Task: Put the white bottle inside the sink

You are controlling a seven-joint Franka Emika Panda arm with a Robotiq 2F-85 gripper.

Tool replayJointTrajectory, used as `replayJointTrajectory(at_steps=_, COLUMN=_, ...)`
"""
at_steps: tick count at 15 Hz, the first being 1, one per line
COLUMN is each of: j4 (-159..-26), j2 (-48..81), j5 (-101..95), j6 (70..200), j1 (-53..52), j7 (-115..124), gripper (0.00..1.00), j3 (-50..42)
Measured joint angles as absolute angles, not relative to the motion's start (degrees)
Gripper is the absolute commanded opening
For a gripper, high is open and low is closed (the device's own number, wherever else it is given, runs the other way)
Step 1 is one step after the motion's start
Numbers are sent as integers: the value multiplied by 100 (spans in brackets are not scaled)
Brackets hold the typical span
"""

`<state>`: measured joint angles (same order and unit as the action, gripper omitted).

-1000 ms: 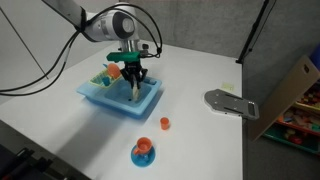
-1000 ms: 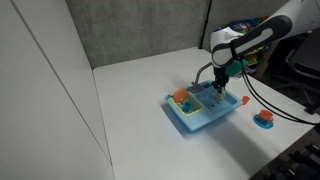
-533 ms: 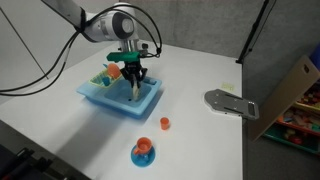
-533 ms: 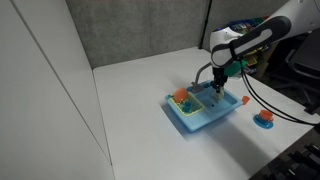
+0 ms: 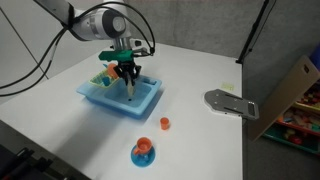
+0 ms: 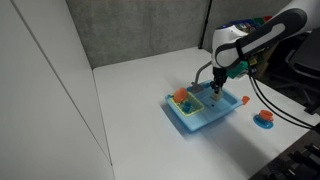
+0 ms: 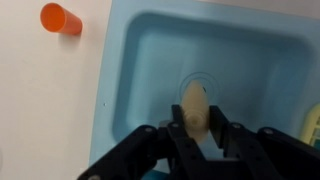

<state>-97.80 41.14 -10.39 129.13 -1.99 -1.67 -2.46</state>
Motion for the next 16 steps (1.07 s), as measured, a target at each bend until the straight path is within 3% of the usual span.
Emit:
replayJointTrajectory(at_steps=6, j4=-10528, j2=3575, j5=-1062, j6=12984, j1=-303, j7=-171, gripper=10, j3=-229)
replayJointTrajectory(at_steps=16, j4=-10684, j2=3748, j5=-1057, j6=13045, j1=-226, j7=-171, gripper=10, j3=-228)
